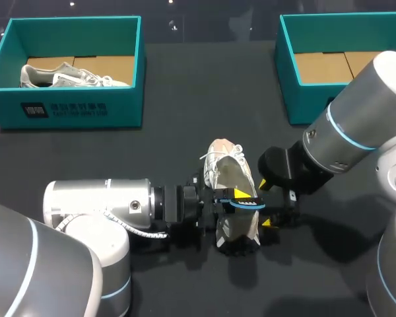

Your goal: Take the shoe out of the shoebox, open the shoe tongue, remove and reinsert the insole, then place the shoe into the shoebox

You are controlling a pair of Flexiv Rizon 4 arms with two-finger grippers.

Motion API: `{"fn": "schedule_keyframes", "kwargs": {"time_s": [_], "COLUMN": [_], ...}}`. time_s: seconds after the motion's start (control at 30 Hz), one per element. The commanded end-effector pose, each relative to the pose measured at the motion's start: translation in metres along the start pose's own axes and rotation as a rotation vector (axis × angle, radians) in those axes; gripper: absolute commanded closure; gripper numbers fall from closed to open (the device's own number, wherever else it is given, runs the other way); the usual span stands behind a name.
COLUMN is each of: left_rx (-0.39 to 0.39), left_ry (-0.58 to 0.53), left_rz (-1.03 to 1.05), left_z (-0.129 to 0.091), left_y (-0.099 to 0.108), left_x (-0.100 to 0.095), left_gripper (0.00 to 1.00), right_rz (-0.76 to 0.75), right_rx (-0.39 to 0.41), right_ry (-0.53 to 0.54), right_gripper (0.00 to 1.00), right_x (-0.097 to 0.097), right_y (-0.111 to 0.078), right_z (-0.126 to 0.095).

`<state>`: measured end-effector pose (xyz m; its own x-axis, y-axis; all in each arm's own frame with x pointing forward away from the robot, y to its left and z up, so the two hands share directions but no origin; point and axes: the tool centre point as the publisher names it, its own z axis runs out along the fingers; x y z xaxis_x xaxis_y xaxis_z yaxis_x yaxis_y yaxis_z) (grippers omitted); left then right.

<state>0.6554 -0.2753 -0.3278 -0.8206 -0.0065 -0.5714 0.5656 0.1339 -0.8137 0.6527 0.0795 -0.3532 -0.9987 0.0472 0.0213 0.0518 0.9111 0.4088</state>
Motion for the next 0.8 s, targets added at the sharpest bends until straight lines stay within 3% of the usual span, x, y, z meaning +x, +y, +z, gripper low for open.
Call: {"fn": "schedule_keyframes", "kwargs": {"time_s": [0.03, 0.8], "left_rx": [0.0, -0.082], "left_ry": [0.012, 0.02], "left_rz": [0.025, 0.068], "left_z": [-0.001, 0.004], "left_y": [0.005, 0.04], "left_x": [0.0, -0.009], "left_gripper": [1.0, 1.0], "right_rz": [0.0, 0.0], "right_rx": [0.001, 0.001], "right_ry": [-0.003, -0.003], "right_gripper": [0.0, 0.0], "right_x": [0.001, 0.001], "right_y": [0.0, 0.0], "right_z": [0.001, 0.001]}}
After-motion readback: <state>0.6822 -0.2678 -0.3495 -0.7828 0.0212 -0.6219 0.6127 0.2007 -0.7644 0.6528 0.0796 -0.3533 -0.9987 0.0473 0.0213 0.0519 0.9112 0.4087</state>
